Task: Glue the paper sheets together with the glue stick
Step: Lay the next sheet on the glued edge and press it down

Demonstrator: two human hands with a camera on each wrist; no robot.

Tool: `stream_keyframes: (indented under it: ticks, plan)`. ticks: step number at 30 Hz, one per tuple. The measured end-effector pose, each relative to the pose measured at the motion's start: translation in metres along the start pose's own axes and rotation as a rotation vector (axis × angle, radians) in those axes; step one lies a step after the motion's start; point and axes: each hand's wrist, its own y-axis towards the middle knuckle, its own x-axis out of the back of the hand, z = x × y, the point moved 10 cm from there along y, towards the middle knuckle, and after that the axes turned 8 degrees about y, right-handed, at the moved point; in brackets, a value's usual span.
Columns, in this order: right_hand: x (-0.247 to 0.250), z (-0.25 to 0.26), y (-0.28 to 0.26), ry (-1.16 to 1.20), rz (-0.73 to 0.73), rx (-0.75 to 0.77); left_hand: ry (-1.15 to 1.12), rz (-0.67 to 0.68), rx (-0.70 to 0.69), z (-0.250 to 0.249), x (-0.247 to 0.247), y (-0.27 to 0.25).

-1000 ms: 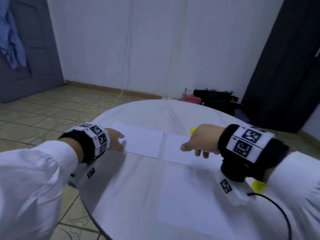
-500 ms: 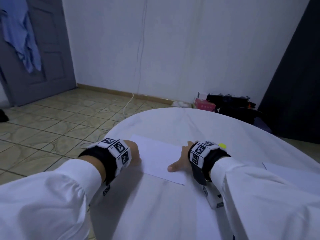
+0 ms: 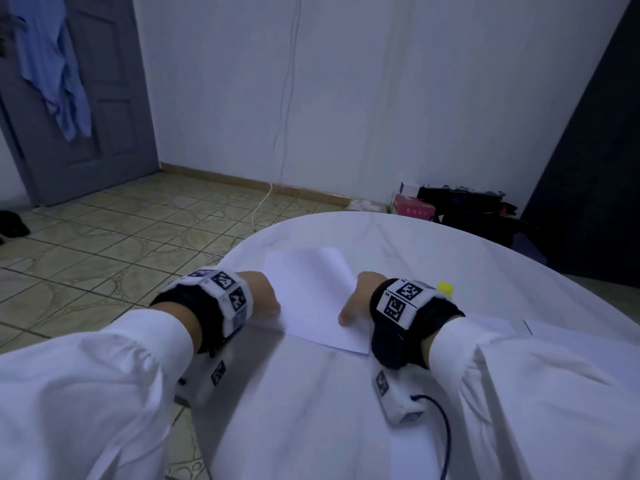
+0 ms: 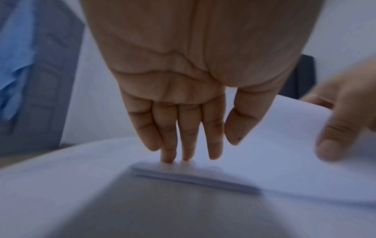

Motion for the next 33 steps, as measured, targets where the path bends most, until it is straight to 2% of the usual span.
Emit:
stream_keyframes:
  ticks: [2, 6, 9, 11, 13, 18, 23, 28, 33]
  plan:
    - [0.007, 0.002, -0.011, 0.213, -0.037, 0.025, -0.146, -0.038, -0.025, 0.011, 0.001, -0.010]
    - [0.033, -0.007, -0.051, 0.595, -0.122, 0.103, -0.698, -0.151, -0.033, 0.040, 0.010, -0.030]
    - [0.048, -0.029, -0.092, 0.847, -0.138, 0.123, -1.285, -0.082, -0.082, 0.039, 0.006, -0.046]
    - [0.057, -0.052, -0.115, 0.924, -0.162, 0.137, -1.481, -0.014, -0.156, 0.024, 0.011, -0.062]
    - [0.063, -0.080, -0.137, 0.967, -0.197, 0.130, -1.475, 0.017, -0.225, 0.004, 0.020, -0.079]
    - [0.059, -0.163, -0.181, 0.992, -0.269, 0.045, -1.219, 0.104, -0.380, -0.070, 0.019, -0.121]
    - [0.036, -0.229, -0.212, 0.917, -0.270, -0.065, -0.941, 0.170, -0.429, -0.136, -0.011, -0.146]
    - [0.009, -0.258, -0.215, 0.760, -0.175, -0.146, -0.739, 0.219, -0.412, -0.170, -0.038, -0.150]
    - [-0.001, -0.263, -0.206, 0.575, -0.123, -0.193, -0.568, 0.248, -0.432, -0.184, -0.045, -0.150]
